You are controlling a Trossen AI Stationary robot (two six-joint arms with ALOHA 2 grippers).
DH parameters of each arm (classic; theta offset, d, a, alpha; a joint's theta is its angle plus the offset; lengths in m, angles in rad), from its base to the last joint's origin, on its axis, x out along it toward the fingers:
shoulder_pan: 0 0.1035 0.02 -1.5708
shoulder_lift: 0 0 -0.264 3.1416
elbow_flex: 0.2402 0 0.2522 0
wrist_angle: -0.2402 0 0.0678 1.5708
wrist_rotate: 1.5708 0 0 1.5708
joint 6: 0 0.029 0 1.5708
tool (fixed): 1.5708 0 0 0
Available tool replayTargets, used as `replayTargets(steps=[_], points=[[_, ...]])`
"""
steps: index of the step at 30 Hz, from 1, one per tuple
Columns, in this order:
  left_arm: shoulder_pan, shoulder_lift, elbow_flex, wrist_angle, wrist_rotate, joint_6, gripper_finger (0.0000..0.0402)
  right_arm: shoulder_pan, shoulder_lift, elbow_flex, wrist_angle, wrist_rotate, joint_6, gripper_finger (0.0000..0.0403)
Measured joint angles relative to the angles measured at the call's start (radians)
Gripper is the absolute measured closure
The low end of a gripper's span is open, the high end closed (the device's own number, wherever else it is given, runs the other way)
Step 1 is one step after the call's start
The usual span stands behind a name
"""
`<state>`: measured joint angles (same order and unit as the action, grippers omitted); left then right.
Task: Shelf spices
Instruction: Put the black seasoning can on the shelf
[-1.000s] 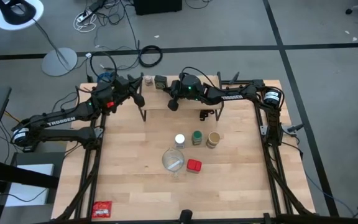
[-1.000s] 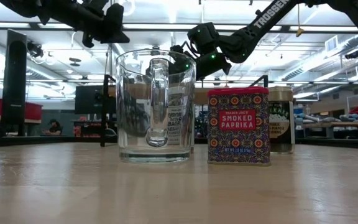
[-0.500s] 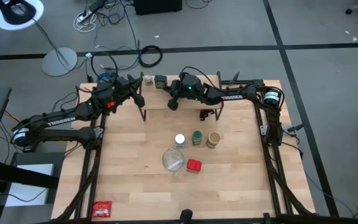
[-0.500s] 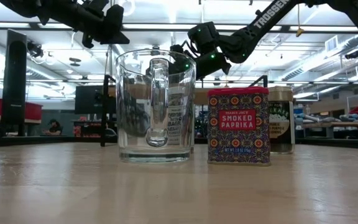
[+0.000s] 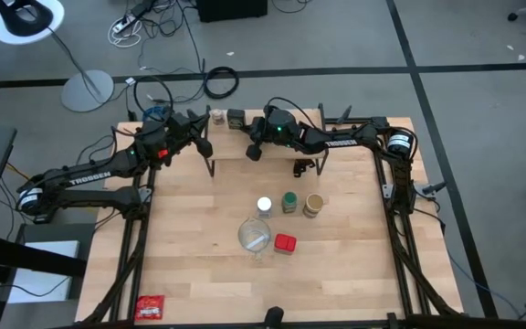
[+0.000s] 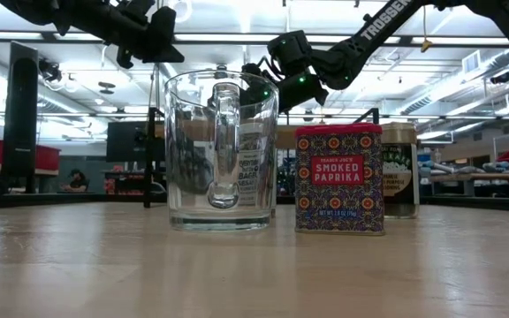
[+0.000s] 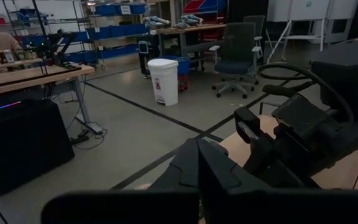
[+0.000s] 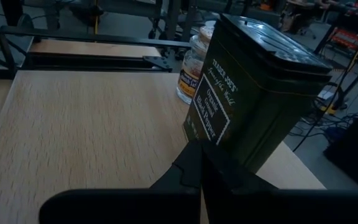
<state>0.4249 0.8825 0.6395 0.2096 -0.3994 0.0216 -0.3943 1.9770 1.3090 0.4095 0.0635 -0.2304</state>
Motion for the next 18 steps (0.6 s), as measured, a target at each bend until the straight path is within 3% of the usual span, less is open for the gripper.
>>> replayTargets(steps=[18], points=[[0.000, 0.000, 0.000, -0.029, 0.000, -0.003, 0.0401, 0.060, -0.033, -0.001, -0.047, 0.034, -0.045, 0.0403]])
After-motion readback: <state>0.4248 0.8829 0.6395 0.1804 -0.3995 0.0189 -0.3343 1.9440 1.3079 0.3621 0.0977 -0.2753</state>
